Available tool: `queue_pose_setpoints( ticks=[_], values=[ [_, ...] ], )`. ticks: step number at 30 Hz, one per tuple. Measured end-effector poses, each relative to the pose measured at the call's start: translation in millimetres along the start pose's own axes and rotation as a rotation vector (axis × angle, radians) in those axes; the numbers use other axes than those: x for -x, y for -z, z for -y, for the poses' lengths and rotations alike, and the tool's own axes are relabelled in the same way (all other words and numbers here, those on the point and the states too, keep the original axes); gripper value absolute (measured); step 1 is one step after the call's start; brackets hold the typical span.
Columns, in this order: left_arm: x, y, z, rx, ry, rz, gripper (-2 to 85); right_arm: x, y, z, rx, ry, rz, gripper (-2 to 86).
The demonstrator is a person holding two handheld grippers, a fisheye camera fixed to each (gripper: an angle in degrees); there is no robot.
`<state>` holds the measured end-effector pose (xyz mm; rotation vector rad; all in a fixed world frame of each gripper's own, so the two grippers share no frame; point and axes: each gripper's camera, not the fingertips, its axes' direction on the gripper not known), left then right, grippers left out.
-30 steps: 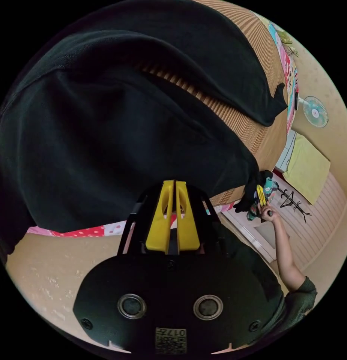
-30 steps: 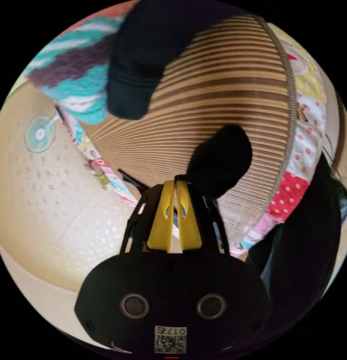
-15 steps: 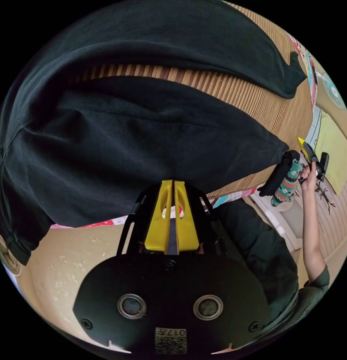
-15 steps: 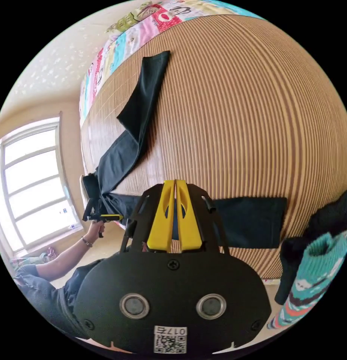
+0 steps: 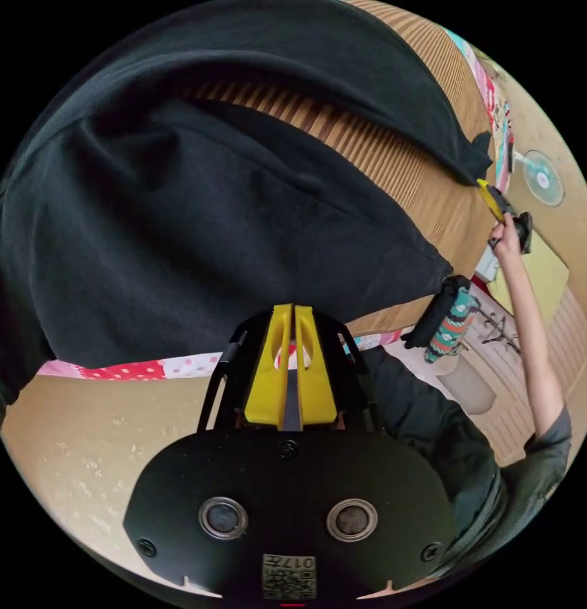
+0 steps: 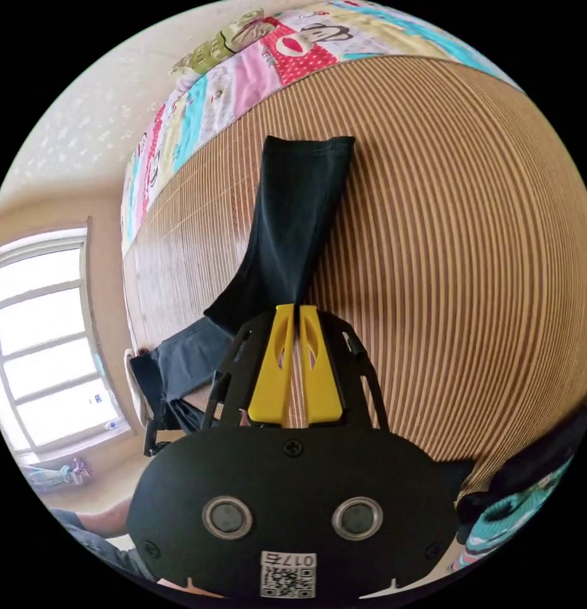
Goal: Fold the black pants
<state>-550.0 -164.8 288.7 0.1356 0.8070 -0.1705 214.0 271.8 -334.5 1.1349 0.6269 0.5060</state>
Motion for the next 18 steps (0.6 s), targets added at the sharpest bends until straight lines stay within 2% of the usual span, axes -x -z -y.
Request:
queue_pose_setpoints(
  ticks=[2, 7, 11, 14, 18],
  values=[
    [28, 6, -27, -0.093, 0.074, -0.174, 2.7, -16, 19, -25, -0.041, -0.037, 0.005, 1.9],
    [87, 45, -106, -0.456, 0.322, -0.274, 6.0, -74, 39, -79, 0.030, -0.182, -0.043, 3.0],
    [124, 71, -162, -0.754, 0.550, -0.341, 9.9, -120, 72, -152, -0.164, -0.420, 0.198, 5.1],
    [138, 74, -168, -0.854, 0.631, -0.429, 11.1, -143, 72, -217, -0.230, -0.566, 0.400, 6.0],
    [143, 64, -159, -0.835, 0.713, -0.449, 10.9, -161, 60, -316, -0.283, -0.831, 0.469, 7.3]
  ],
)
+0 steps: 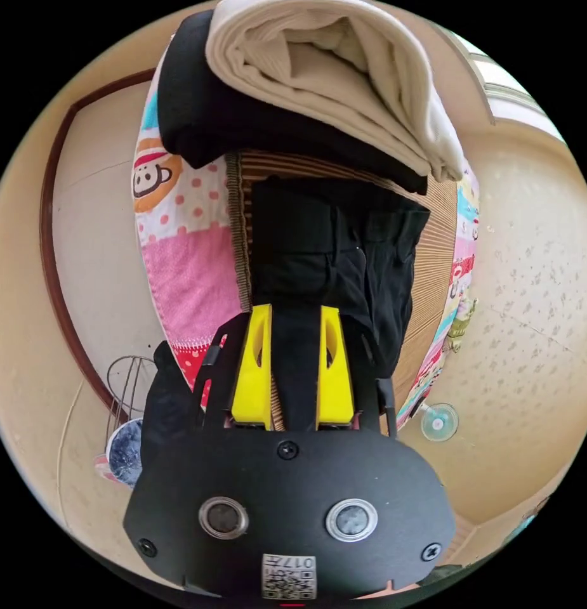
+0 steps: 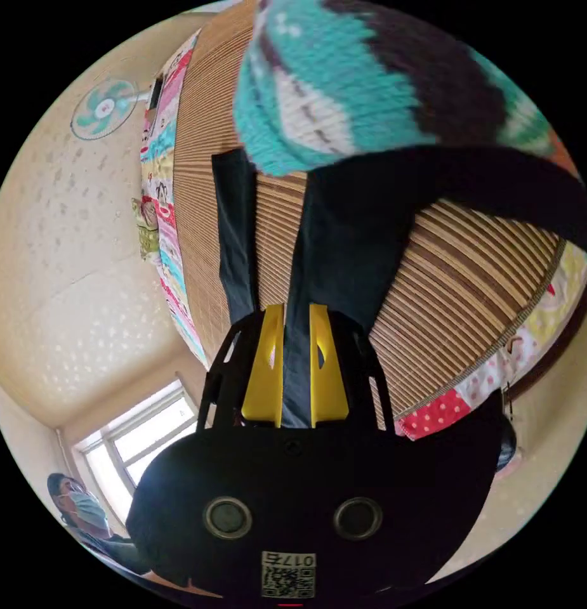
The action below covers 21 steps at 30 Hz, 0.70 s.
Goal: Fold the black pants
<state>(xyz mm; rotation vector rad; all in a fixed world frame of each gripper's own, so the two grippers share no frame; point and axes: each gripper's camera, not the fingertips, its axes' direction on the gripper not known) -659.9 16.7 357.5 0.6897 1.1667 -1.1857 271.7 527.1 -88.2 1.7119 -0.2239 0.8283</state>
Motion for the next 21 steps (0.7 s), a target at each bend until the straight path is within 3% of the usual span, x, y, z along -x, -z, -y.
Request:
queue_pose_setpoints(
  ticks=[5, 12, 15, 17, 21],
  values=[
    [16, -14, -23, 0.003, 0.116, -0.053, 2.2, -50, 7, -32, -0.034, -0.155, 0.027, 10.7],
    [14, -8, -42, 0.055, 0.047, -0.143, -0.5, -26, -13, -10, -0.011, -0.079, -0.094, 11.6],
    [12, 14, -48, -0.037, 0.029, -0.040, 1.4, -20, -17, 2, 0.006, -0.052, -0.081, 10.0],
    [11, 23, -49, -0.101, 0.015, -0.010, 10.1, -19, -23, 7, 0.023, -0.046, -0.040, 9.1],
    [5, 7, -44, -0.086, -0.012, 0.021, 15.4, -16, -28, 13, 0.072, -0.037, -0.018, 6.6]
  ],
)
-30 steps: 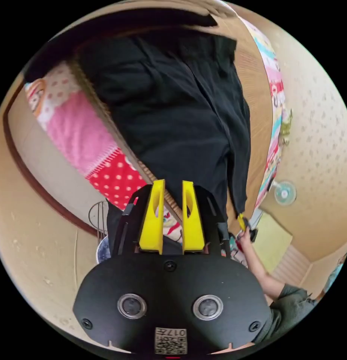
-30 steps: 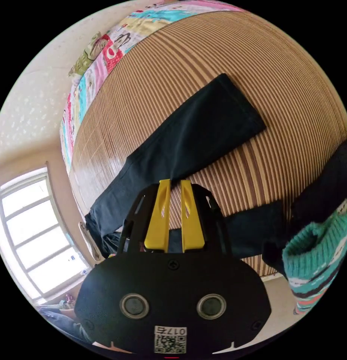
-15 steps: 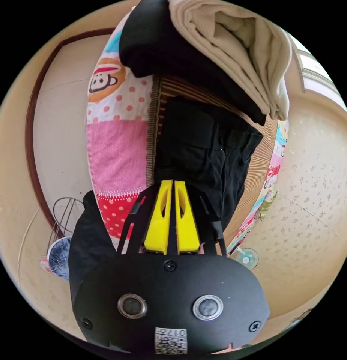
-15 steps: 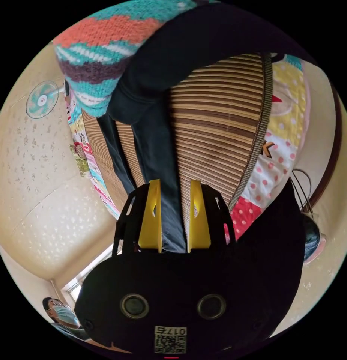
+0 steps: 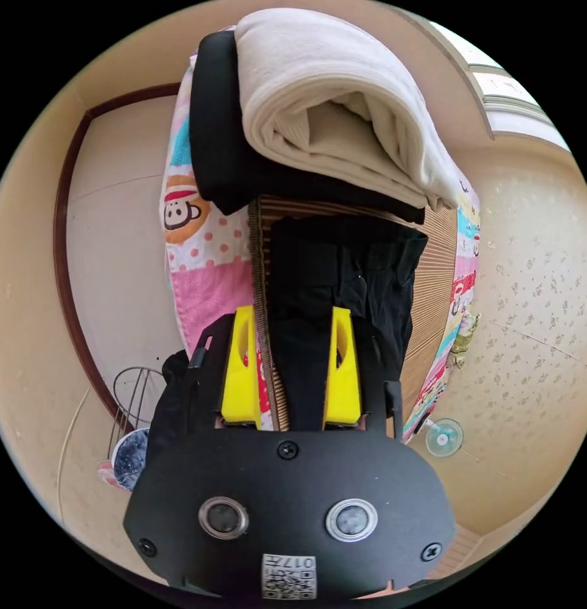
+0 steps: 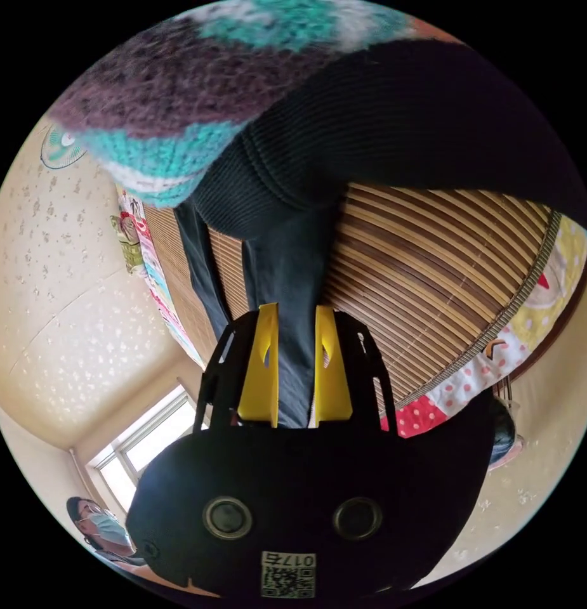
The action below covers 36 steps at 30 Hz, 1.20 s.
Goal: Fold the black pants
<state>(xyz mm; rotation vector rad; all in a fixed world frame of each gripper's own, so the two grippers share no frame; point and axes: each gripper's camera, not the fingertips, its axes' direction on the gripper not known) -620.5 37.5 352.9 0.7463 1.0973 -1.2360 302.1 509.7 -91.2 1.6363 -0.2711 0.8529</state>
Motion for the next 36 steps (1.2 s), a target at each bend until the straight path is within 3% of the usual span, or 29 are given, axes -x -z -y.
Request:
queue_pose_setpoints(
  ticks=[4, 8, 10, 15, 18, 22, 27, 31, 33, 36],
  values=[
    [-9, -35, -2, 0.061, 0.009, 0.054, 10.6, 2, 0, -4, 0.011, 0.044, 0.061, 2.7],
    [-6, -32, -13, 0.097, 0.037, -0.012, 2.7, 15, 10, -17, 0.024, 0.194, 0.225, 1.4],
    [-13, -17, -19, 0.100, -0.018, -0.056, 1.4, 33, 16, -28, 0.015, 0.239, 0.209, 1.1],
    [-78, 29, -43, 0.032, -0.215, -0.177, -0.3, 153, 24, -63, -0.114, 0.446, -0.081, 0.7],
    [-142, 21, -44, -0.007, -0.327, -0.182, -0.6, 214, 1, -38, -0.160, 0.403, -0.226, 0.7],
    [-219, -45, -22, -0.059, -0.340, -0.167, -0.7, 267, -52, 23, -0.160, 0.369, -0.177, 0.9],
    [-253, -117, -12, -0.096, -0.325, -0.415, -0.5, 329, -128, 60, -0.200, 0.402, -0.421, 0.5],
    [-305, -178, -59, 0.106, -0.650, -0.187, -0.1, 355, -205, 41, 0.009, 0.692, -0.493, 0.4],
    [-317, -213, -92, 0.227, -0.843, -0.024, 0.0, 344, -267, 23, 0.248, 0.856, -0.619, 0.3],
    [-304, -273, -140, 0.402, -1.082, 0.353, -0.6, 287, -325, 11, 0.447, 0.830, -0.880, 0.4]
  ],
)
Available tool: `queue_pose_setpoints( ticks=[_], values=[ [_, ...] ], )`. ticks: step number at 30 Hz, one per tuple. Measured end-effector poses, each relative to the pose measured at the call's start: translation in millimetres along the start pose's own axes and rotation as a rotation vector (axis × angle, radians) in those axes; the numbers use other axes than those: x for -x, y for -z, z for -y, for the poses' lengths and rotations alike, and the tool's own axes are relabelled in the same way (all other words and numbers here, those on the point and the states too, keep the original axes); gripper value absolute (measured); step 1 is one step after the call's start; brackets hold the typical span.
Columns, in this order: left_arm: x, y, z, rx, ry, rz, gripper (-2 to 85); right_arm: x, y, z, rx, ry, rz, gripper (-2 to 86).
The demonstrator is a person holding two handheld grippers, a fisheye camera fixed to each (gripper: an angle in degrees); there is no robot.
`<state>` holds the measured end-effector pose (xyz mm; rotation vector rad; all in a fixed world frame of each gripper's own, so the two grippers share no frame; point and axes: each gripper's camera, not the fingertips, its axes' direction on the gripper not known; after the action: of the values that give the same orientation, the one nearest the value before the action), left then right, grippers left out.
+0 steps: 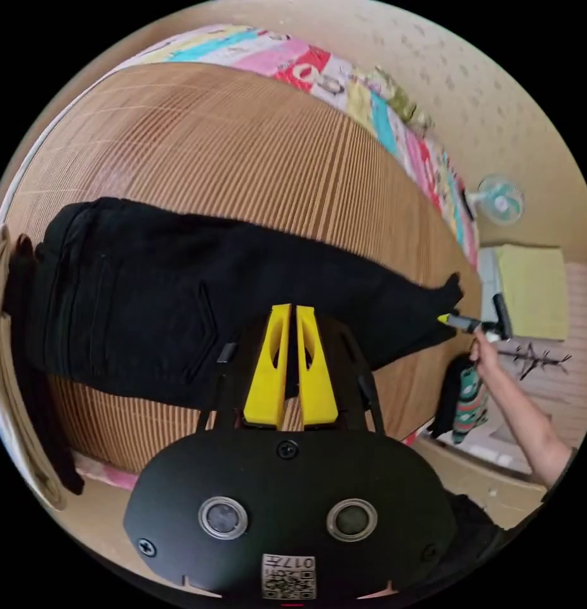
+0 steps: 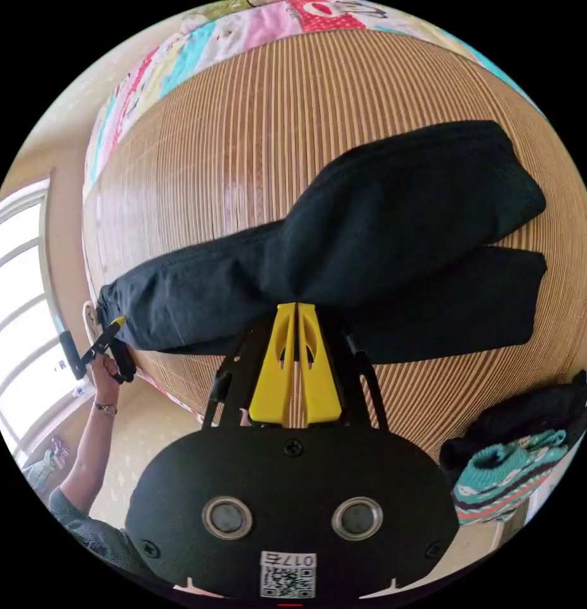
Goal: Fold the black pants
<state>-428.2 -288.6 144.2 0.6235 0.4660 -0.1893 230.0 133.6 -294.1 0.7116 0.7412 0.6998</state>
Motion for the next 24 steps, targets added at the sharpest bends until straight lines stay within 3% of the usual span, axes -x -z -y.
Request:
queue_pose_setpoints(
  ticks=[2, 5, 10, 14, 18, 22, 24],
  values=[
    [-9, -30, -21, 0.084, -0.124, 0.147, -0.8, -2, -16, -20, -0.047, -0.030, 0.015, 0.4],
    [3, -34, -40, 0.136, -0.154, 0.210, -0.9, -12, -37, -58, -0.038, -0.097, 0.142, 0.4],
    [41, -24, -65, 0.165, -0.021, 0.132, -1.0, -37, -71, -124, 0.033, -0.120, 0.328, 0.8],
    [70, -4, -98, 0.071, 0.121, -0.031, -1.0, -110, -35, -191, -0.359, -0.345, 0.596, 2.0],
    [79, -9, -123, 0.083, 0.200, -0.077, -0.9, -180, -22, -208, -0.502, -0.681, 0.565, 8.6],
    [84, -29, -140, 0.132, 0.271, -0.124, -0.9, -204, -23, -172, -0.442, -0.684, 0.563, 9.4],
    [86, -37, -143, 0.157, 0.290, -0.135, -0.9, -201, -14, -150, -0.347, -0.648, 0.449, 4.0]
  ],
)
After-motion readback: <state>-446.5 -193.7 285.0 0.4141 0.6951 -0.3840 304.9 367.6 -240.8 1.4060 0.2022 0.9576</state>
